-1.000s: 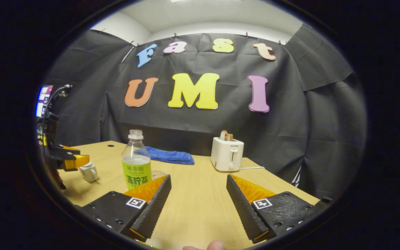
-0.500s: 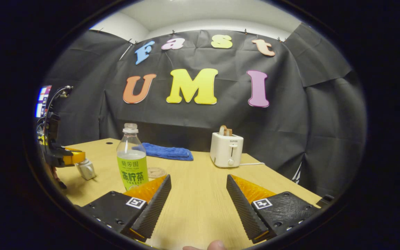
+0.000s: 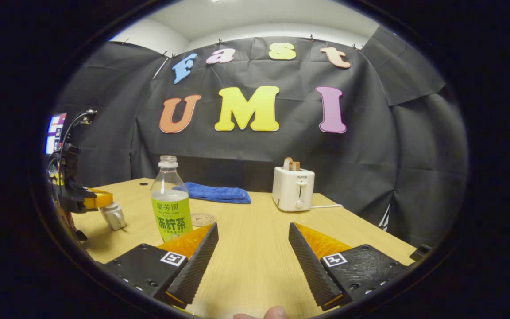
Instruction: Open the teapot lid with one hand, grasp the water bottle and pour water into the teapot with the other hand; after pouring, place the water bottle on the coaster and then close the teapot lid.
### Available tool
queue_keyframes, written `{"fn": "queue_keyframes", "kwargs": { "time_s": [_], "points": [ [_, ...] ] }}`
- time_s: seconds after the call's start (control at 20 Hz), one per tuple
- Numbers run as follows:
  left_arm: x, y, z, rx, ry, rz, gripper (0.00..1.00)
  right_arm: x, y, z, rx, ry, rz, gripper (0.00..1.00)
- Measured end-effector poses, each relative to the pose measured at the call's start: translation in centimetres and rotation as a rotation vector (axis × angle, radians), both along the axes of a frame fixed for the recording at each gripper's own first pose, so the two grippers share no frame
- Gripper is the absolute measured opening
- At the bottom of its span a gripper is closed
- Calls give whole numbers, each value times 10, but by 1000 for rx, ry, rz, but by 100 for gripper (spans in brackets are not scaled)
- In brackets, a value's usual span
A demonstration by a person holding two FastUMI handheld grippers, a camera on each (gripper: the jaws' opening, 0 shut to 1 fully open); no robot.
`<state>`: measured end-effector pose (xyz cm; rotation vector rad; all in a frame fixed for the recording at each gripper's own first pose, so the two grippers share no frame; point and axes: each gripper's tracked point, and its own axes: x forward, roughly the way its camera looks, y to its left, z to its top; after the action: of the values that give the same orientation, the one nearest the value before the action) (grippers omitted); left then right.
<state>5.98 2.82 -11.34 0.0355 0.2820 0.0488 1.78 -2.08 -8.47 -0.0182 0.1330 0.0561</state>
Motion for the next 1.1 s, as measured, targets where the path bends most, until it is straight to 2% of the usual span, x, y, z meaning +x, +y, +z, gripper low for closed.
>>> {"fn": "queue_keyframes", "kwargs": {
  "time_s": [0.2,0.25,0.3,0.45,0.7,0.95,1.1],
  "points": [
    [-3,-3,18,-13,-39,-24,3,-4,22,-4,33,11,89,98],
    [-3,-3,22,-13,-49,-28,3,-8,30,-5,35,14,120,95],
    [-6,-4,26,-14,-58,-32,3,-11,37,-6,36,21,146,98],
    [-18,-3,38,-16,-89,-36,2,-16,57,-19,32,57,202,95],
    [-36,9,51,-33,-127,-17,3,0,96,-20,32,66,272,96],
    [-45,25,52,-51,-130,16,3,25,116,-22,-9,50,260,95],
    [-48,32,52,-50,-132,31,3,37,123,-23,12,59,243,96]
  ]
}}
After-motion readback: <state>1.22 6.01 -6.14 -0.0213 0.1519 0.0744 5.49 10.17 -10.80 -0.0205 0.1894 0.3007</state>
